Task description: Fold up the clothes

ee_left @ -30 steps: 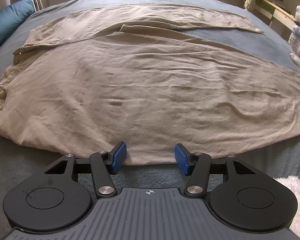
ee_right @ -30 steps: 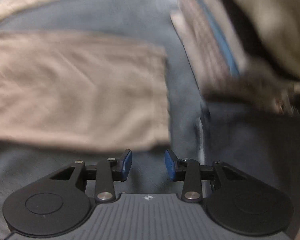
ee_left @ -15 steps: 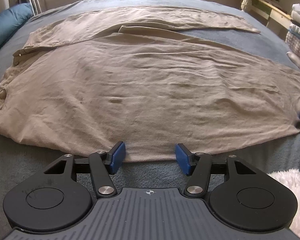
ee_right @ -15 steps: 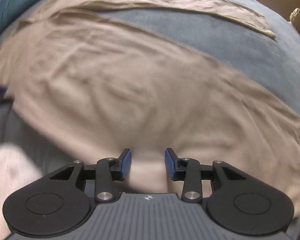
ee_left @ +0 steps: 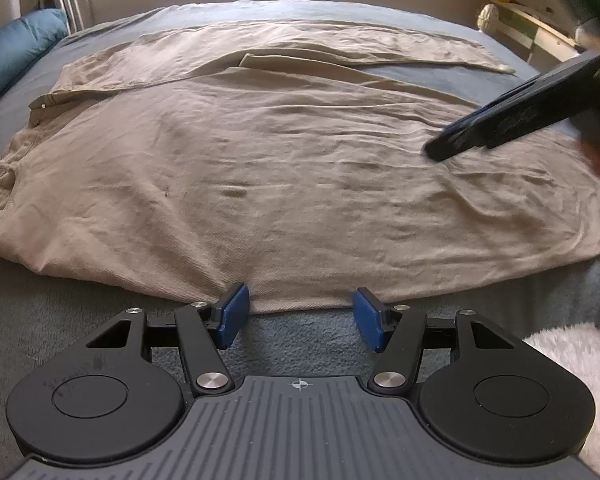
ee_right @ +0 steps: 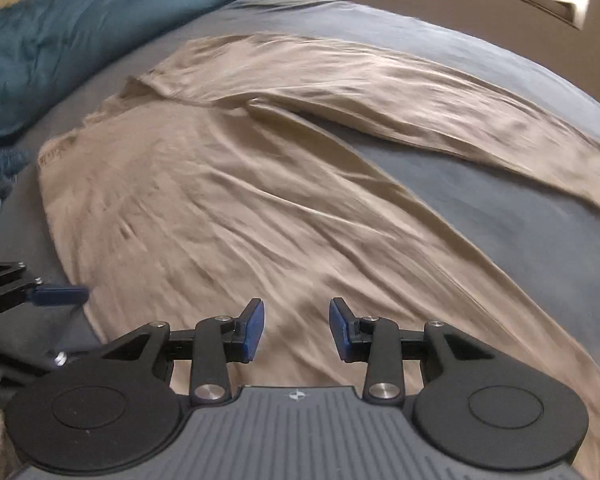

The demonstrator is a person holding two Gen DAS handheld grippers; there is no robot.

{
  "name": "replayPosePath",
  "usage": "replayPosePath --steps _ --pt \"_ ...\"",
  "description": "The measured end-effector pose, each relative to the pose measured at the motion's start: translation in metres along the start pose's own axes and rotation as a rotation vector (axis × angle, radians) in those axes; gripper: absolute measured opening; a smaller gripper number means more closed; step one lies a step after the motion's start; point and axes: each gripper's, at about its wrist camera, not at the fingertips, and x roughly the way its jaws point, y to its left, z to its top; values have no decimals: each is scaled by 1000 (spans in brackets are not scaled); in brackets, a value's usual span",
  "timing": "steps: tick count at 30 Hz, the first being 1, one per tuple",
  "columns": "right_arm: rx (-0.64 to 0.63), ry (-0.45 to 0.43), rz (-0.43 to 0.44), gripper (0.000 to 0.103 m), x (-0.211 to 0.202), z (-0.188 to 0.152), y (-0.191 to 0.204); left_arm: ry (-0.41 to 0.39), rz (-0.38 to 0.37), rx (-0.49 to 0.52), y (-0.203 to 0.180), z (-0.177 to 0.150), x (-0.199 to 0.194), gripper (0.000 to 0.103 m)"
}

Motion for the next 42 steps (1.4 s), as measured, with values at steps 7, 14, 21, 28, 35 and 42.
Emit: replayPosePath --steps 7,14,21,28,35,42 --pt "42 108 -69 38 -38 -69 -10 -13 -23 -3 3 -2 0 60" --pt "147 175 -178 38 -98 -118 -29 -18 -39 -6 7 -4 -2 60" --pt "124 103 -182 38 -51 -63 -47 -25 -31 3 5 -6 -3 60" --pt "320 194 -208 38 -93 -163 -76 -28 -27 -2 5 -6 -3 60" --pt "447 130 -319 38 -141 -175 -113 -29 -26 6 4 -7 -3 61" --pt "394 126 -350 38 -88 -138 -160 -17 -14 -4 5 -6 -6 61"
